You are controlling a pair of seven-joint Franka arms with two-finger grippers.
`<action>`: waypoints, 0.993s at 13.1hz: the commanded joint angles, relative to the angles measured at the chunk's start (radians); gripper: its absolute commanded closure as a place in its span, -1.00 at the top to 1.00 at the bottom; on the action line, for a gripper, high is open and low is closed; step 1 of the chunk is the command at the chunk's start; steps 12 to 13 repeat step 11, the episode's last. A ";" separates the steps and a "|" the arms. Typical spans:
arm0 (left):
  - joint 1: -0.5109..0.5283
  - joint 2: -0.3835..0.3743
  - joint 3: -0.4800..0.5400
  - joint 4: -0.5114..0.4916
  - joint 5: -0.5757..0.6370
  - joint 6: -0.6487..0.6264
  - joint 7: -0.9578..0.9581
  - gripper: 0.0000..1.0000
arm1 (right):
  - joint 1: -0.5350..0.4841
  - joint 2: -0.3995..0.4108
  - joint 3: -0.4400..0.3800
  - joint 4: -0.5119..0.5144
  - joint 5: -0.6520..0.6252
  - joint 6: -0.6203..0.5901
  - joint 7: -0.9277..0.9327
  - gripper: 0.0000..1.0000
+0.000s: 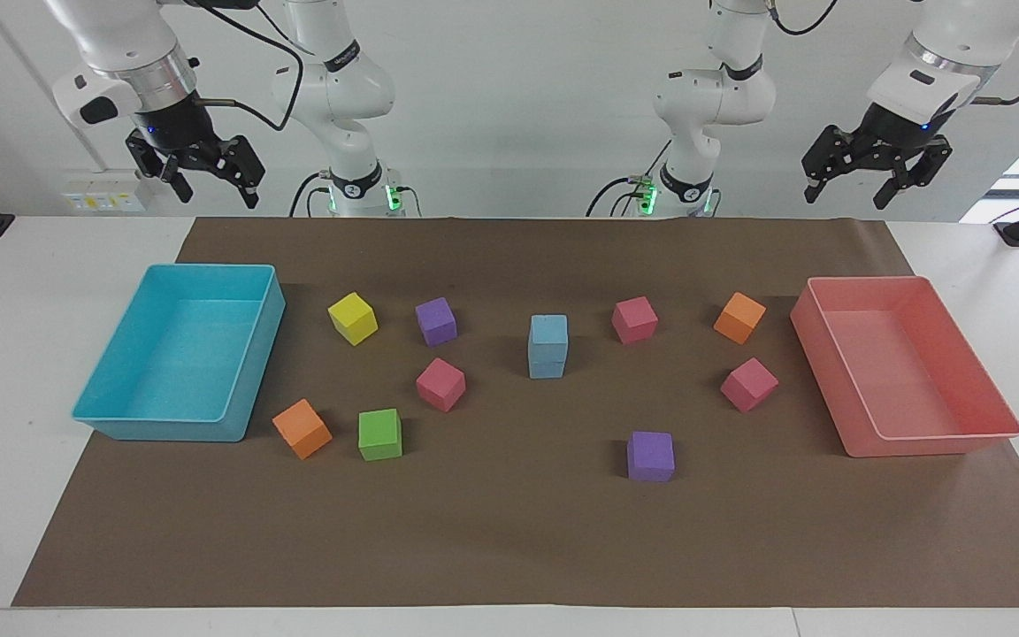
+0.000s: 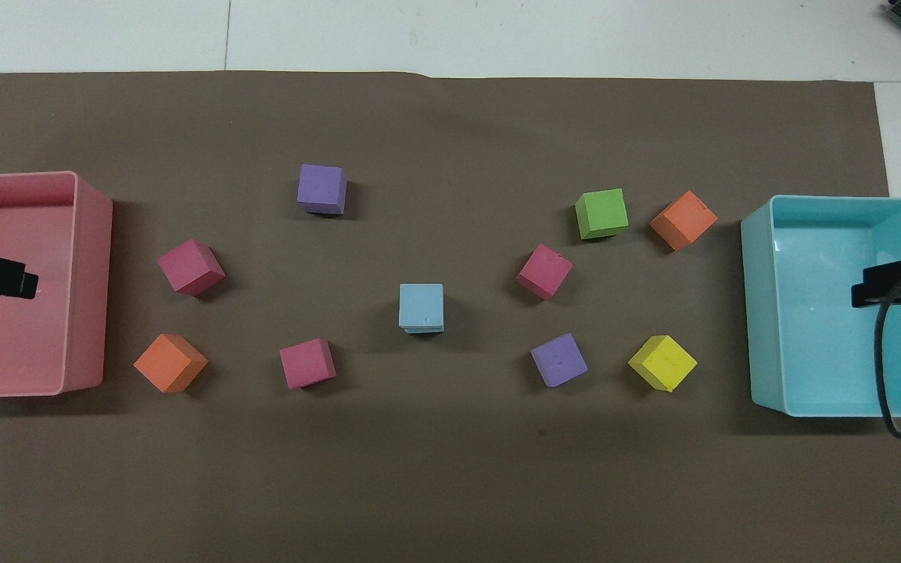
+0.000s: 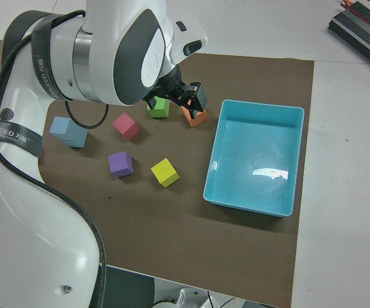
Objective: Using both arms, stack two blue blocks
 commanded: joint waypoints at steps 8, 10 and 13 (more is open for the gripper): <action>0.009 0.000 -0.007 0.014 0.003 -0.016 0.017 1.00 | -0.019 -0.004 0.016 0.003 -0.036 0.043 -0.059 1.00; 0.009 0.000 -0.007 0.014 0.003 -0.016 0.017 1.00 | -0.019 -0.005 0.016 0.003 -0.030 0.041 -0.059 1.00; 0.009 0.000 -0.007 0.014 0.003 -0.016 0.017 1.00 | -0.019 -0.005 0.016 0.003 -0.029 0.041 -0.059 1.00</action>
